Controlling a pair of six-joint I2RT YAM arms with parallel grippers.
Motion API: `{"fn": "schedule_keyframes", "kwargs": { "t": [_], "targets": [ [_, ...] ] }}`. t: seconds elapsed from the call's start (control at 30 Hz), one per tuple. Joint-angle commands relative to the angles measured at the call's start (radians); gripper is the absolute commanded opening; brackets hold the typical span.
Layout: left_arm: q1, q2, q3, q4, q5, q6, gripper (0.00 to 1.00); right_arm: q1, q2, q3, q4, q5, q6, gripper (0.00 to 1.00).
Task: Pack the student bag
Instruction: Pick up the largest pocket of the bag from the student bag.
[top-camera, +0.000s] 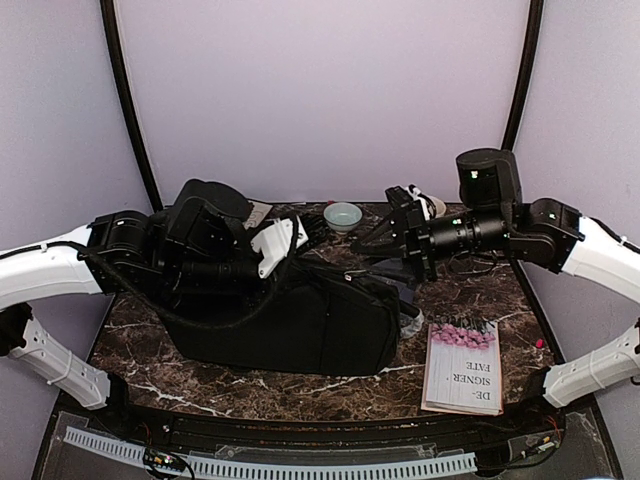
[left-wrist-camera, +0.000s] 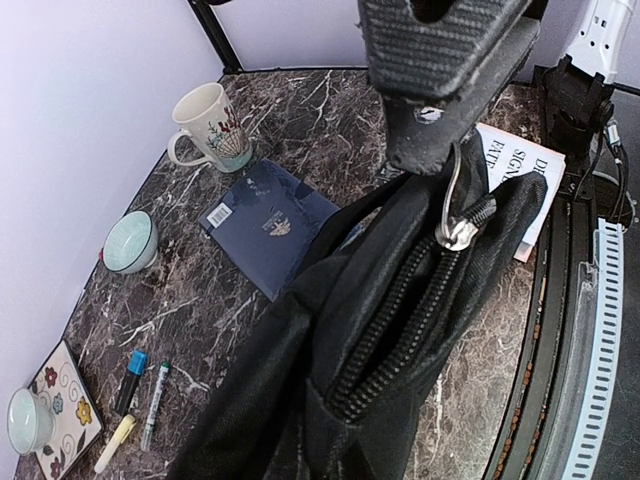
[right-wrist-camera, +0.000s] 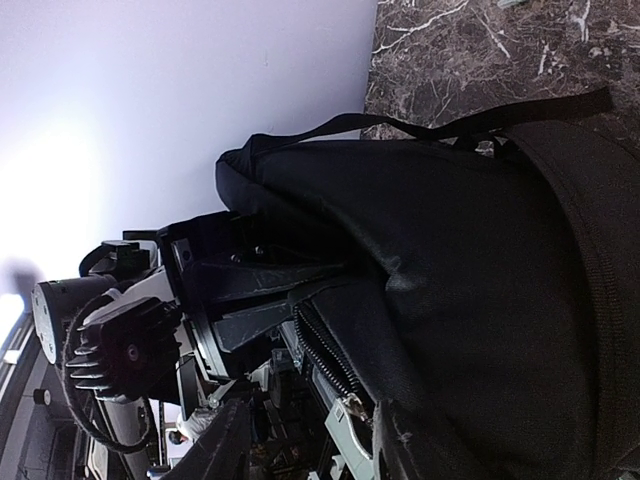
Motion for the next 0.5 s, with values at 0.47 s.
{"fn": "schedule_keyframes", "kwargs": {
  "t": [0.47],
  "targets": [
    [0.041,0.047,0.012,-0.009,0.096,-0.078,0.00,0.003,-0.037,-0.060,0.065,-0.053,-0.027,0.35]
  ]
}}
